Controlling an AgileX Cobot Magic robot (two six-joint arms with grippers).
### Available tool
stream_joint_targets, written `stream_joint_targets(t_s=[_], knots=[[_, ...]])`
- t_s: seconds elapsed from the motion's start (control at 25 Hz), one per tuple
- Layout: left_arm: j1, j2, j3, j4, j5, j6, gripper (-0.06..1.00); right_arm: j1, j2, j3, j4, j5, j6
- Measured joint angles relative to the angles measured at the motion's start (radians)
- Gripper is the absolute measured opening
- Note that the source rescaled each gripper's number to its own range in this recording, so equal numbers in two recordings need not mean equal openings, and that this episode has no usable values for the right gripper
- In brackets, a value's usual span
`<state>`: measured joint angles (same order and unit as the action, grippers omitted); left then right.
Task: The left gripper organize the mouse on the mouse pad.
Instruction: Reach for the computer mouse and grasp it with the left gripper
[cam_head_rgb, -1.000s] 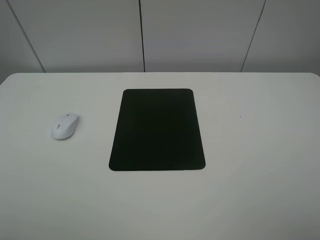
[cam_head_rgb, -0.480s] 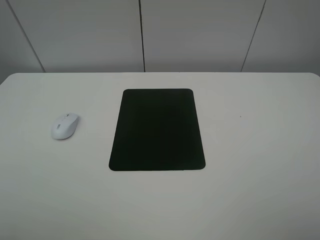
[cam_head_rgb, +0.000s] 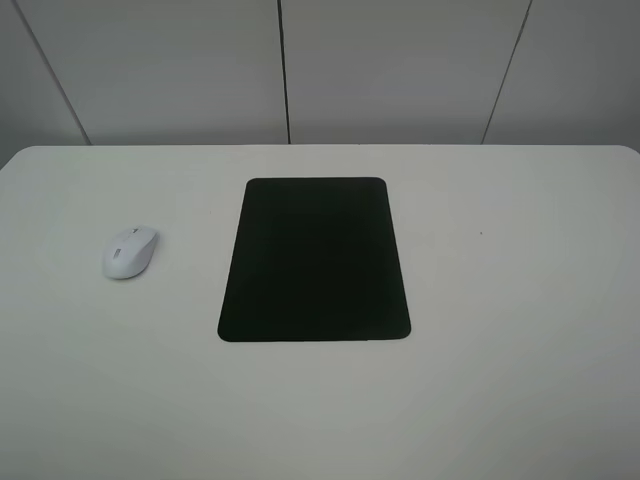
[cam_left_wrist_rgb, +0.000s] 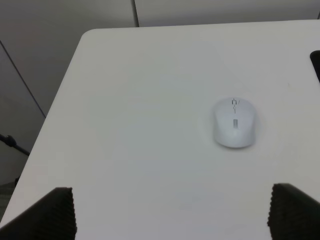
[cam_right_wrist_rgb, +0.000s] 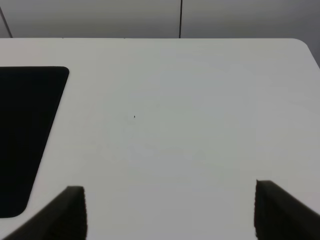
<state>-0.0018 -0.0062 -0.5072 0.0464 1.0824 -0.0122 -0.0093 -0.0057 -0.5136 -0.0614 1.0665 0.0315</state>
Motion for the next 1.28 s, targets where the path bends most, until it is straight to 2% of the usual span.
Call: stream_joint_targets(t_s=[1.04, 1.28], knots=[[0.0, 0.0, 0.0, -0.009, -0.001, -0.001, 1.0, 0.0, 0.0, 0.0, 0.0, 0.0, 0.0], [0.0, 0.101, -0.066, -0.039, -0.064, -0.004, 1.0, 0.0, 0.0, 0.0, 0.0, 0.0, 0.0]])
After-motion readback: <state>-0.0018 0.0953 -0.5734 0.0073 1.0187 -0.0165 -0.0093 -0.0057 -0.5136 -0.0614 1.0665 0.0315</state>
